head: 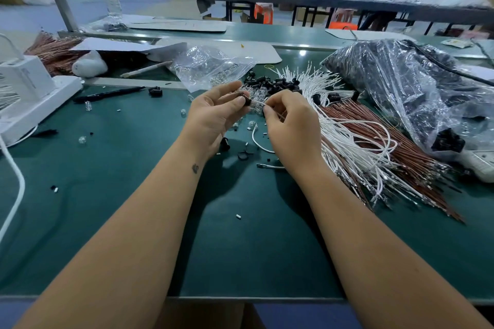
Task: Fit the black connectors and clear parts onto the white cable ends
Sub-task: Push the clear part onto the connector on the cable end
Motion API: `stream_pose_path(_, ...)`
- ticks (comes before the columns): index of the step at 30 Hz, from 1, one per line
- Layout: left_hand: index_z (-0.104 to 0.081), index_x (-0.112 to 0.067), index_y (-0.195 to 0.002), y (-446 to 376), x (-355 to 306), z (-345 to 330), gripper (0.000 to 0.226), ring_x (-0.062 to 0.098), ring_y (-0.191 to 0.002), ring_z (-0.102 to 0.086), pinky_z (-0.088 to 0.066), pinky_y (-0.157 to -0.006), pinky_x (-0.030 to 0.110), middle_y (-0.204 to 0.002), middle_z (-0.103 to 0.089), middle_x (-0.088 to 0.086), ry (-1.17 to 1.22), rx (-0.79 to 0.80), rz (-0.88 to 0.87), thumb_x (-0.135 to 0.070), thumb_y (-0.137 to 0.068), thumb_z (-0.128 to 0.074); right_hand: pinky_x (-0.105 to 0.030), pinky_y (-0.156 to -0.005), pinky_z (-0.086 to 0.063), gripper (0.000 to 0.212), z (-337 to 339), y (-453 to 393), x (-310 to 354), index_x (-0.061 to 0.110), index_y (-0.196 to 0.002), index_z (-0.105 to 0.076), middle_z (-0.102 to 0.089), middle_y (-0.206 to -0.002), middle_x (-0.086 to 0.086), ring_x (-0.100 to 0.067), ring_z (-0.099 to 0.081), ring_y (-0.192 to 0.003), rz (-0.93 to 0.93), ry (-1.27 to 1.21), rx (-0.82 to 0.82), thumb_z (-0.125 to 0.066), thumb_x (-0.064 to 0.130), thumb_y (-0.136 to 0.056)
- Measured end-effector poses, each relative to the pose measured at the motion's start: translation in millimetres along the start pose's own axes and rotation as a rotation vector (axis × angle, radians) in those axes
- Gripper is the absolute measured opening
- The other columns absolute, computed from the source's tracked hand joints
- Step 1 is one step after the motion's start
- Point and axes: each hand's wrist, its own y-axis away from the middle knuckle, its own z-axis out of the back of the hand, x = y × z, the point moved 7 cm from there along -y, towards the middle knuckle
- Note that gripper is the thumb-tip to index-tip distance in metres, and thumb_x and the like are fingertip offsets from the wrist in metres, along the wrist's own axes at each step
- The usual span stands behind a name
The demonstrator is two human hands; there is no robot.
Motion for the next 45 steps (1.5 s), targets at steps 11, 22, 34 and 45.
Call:
stream_pose_path(11,-0.061,-0.004,-0.102,2.5,1.9,-4.4,0.021,0.02,-0.086,-0.067,-0.057,-0.074,0.021,-0.093,-0.066,0.011,0.044,0.008,0.015,0.011,-0.088,-0.056,-0.007,-0.061,-0.036,0.012,1.4,0.9,-2.3,0.021,-0.081,-0.056,-0.046,-0.074,0.013,0.001,-0.044,-0.064,-0.04,0.034,-0.022,-0.061,0.014,-0.09)
stream_pose_path(22,-0.063,-0.007,-0.1,5.6,0.9,-8.2,0.023,0.012,-0.083,-0.068,-0.055,-0.074,0.02,-0.088,-0.071,0.005,-0.017,0.047,-0.05,0.011,-0.088,-0.057,-0.024,-0.06,-0.037,0.003,-1.9,1.8,-1.1,0.017,-0.086,-0.065,-0.053,-0.078,0.007,-0.011,-0.048,-0.07,-0.005,0.017,0.007,-0.063,0.014,-0.088)
stream_pose_path(34,-0.065,-0.007,-0.097,7.4,-1.4,-12.4,0.028,0.015,-0.084,-0.068,-0.055,-0.074,0.02,-0.087,-0.073,0.002,-0.116,0.095,-0.089,0.014,-0.078,-0.065,-0.024,-0.061,-0.033,0.004,5.8,0.5,-2.9,0.013,-0.087,-0.068,-0.055,-0.084,0.004,-0.013,-0.051,-0.075,-0.028,0.053,-0.051,-0.064,0.012,-0.087)
stream_pose_path(45,-0.069,-0.009,-0.09,8.7,-1.2,-7.7,0.019,0.017,-0.079,-0.069,-0.055,-0.075,0.022,-0.083,-0.074,0.007,-0.208,0.04,-0.109,0.005,-0.078,-0.071,-0.039,-0.062,-0.047,0.013,3.9,1.6,3.2,0.011,-0.085,-0.073,-0.057,-0.083,-0.005,-0.025,-0.056,-0.073,0.038,0.064,-0.021,-0.063,0.002,-0.084)
